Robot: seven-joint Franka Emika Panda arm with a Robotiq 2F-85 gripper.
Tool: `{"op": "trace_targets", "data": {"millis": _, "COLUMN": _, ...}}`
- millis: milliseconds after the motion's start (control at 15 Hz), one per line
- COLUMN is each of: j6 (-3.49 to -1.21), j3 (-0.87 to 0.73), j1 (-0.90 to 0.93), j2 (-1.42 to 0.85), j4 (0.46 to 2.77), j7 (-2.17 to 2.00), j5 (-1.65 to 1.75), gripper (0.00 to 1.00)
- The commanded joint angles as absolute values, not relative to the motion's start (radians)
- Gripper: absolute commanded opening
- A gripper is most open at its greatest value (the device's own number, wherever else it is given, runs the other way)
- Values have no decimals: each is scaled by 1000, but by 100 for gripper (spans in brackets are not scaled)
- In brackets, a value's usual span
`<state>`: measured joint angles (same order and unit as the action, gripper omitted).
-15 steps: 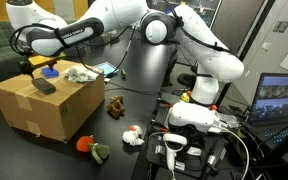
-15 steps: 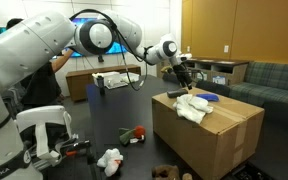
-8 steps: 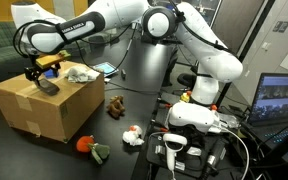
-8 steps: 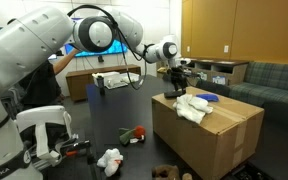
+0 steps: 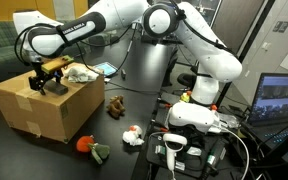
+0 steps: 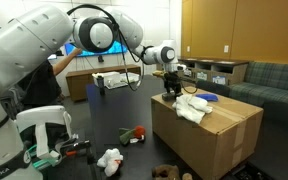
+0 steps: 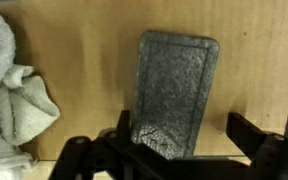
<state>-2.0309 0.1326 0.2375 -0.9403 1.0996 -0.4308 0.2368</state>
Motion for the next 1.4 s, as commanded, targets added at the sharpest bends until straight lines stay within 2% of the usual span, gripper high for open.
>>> {"op": "trace_targets", "data": {"millis": 0, "j6": -2006, "j3": 158, "j1": 225, "j2": -897, "j4": 1159, "j7": -391, "j5": 221, "gripper": 75}}
{"op": "trace_targets", "data": {"millis": 67, "j6": -2005, "j3": 160, "j1": 226, "j2": -892, "j4": 1165, "j7": -389, "j5": 223, "gripper": 73}}
{"op": "trace_targets", "data": {"millis": 133, "j6": -2000, "j3": 162, "j1": 226, "j2": -884, "j4": 1170, "j7": -385, "j5": 225, "gripper": 66}}
{"op": "trace_targets", "data": {"millis": 400, "j6": -1973, "j3": 170, "j1": 225, "j2": -843, "j4": 1196, "j7": -371, "j5": 230, "gripper": 34}}
{"op": "trace_targets", "data": {"millis": 800, "j6": -1927, "j3": 168, "j1": 228, "j2": -731, "j4": 1307, "j7": -353, "j5": 236, "gripper": 31}}
{"op": "trace_targets", "data": {"millis": 933, "j6": -1925, "j3": 115, "j1": 263, "j2": -673, "j4": 1368, "j7": -339, "j5": 198, "gripper": 31}}
{"op": "trace_targets", "data": {"millis": 1333, "j6": -1936, "j3": 108, "j1": 278, "j2": -417, "j4": 1667, "j7": -403, "j5": 190, "gripper": 31}}
